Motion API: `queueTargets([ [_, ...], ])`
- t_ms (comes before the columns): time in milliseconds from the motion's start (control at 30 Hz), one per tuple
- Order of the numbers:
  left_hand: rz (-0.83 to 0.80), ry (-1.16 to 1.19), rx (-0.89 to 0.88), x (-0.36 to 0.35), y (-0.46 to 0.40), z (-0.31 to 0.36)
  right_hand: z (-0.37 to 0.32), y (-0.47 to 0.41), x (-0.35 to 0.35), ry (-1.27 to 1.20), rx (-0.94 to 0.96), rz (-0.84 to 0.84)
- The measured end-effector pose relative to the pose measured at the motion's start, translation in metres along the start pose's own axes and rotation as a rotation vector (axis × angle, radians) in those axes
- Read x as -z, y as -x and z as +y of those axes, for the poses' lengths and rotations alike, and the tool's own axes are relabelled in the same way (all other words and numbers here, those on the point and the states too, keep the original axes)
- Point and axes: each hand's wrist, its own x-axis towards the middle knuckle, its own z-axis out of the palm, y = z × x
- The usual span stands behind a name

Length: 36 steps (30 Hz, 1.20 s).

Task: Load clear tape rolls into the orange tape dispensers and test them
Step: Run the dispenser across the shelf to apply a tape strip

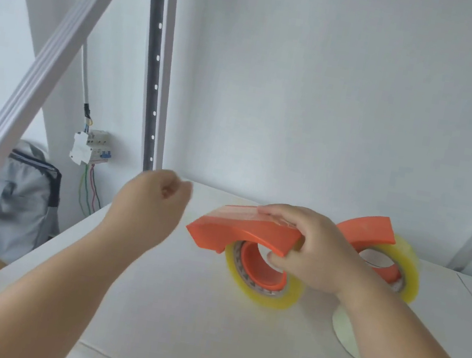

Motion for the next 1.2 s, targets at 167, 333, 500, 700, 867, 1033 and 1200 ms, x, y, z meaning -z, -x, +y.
queueTargets([
  [167,-0.301,0.206,-0.175,0.006,0.033,0.044,-0.028,-0.006,0.005,0.098,0.094,-0.123],
  [333,-0.301,0.200,-0.175,-0.012,0.046,0.044,-0.036,-0.005,0.000,0.065,0.099,-0.190],
  [500,-0.339,0.198,-0.087,-0.019,0.047,0.041,-0.033,-0.003,-0.005,0.045,0.049,-0.230],
  [700,-0.303,0.054,-0.099,-0.027,0.042,0.048,-0.028,-0.005,-0.001,0.060,-0.018,-0.255],
  [867,-0.259,-0.074,-0.219,-0.032,0.040,0.057,-0.030,-0.006,0.002,0.058,-0.056,-0.235],
  [1033,-0.190,-0.123,-0.310,-0.034,0.033,0.048,-0.028,-0.007,0.005,0.025,-0.077,-0.264],
  [1200,-0.019,0.093,-0.159,-0.019,0.018,0.025,-0.026,-0.006,0.012,0.060,-0.105,-0.292],
])
